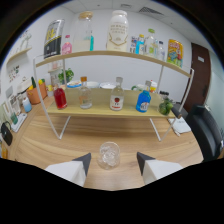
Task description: Make me a cup of Mount Fuji.
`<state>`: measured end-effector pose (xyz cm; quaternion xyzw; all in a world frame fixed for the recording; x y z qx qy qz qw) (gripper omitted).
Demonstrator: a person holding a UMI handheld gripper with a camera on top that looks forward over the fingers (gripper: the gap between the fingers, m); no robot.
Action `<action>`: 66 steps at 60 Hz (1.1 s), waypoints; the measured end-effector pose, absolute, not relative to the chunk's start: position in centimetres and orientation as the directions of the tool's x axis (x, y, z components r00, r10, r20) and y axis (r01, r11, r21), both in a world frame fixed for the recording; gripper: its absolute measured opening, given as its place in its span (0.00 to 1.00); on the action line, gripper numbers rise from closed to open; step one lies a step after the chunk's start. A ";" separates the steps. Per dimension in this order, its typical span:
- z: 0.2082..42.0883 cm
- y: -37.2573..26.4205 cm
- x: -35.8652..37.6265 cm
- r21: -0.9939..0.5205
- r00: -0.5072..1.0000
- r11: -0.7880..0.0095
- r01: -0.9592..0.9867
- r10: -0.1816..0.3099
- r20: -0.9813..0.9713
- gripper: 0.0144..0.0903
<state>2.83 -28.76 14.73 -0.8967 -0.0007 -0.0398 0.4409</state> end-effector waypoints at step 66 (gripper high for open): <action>21.0 -12.6 -5.4 -0.970 0.999 -0.240 -0.032 -0.001 -0.032 0.79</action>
